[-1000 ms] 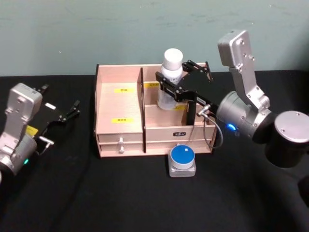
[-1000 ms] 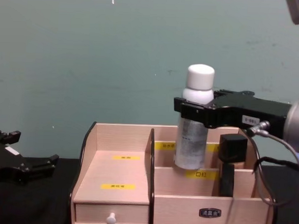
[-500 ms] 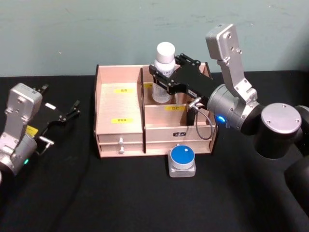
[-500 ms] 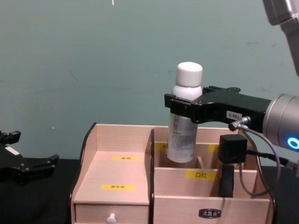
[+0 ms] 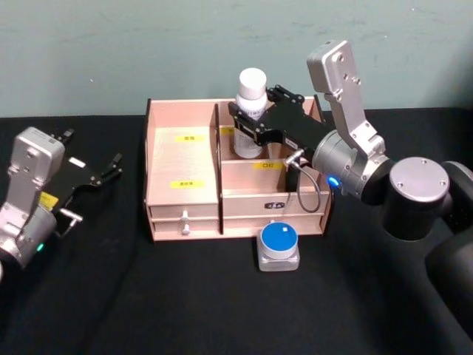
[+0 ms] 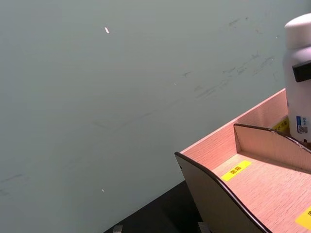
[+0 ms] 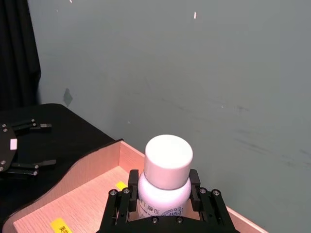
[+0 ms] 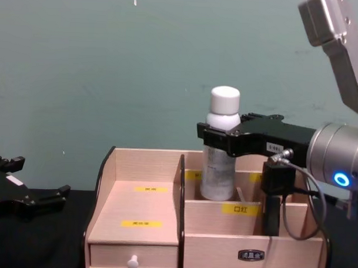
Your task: Pick up the facial cleanser and watermelon frost from the table and place them into the tiered storage box.
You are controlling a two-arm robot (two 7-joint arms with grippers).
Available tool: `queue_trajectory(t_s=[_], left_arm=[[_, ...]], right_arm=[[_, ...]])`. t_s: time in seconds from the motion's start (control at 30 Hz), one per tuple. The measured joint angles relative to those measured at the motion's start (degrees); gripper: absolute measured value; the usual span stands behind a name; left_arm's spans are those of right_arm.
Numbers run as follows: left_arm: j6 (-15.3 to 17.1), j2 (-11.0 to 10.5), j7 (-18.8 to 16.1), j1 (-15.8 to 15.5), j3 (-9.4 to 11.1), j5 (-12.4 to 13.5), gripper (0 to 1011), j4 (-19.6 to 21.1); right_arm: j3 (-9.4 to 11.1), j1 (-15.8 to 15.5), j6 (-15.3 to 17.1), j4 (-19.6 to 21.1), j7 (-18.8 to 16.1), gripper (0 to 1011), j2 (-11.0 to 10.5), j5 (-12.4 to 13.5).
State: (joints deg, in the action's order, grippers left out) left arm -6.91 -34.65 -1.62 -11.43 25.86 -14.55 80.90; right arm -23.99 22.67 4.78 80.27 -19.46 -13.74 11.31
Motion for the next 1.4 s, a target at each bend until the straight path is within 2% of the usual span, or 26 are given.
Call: queue_trajectory(t_s=[0.73,1.37,1.4], left_arm=[[0.0,0.0,0.0,0.0,0.0,0.0,1001,0.0],[0.0,0.0,0.0,0.0,0.0,0.0,1001,0.0],[0.0,0.0,0.0,0.0,0.0,0.0,1001,0.0]], right_arm=[[-0.36,0.43,-0.13,-4.89,-0.78,613,1.44,-0.89],[-0.52,0.34,0.22,-5.18,-0.72,613,1.45,-1.29],[-0.51,0.33,0.2,-5.16,-0.72,641,1.45,-1.27]])
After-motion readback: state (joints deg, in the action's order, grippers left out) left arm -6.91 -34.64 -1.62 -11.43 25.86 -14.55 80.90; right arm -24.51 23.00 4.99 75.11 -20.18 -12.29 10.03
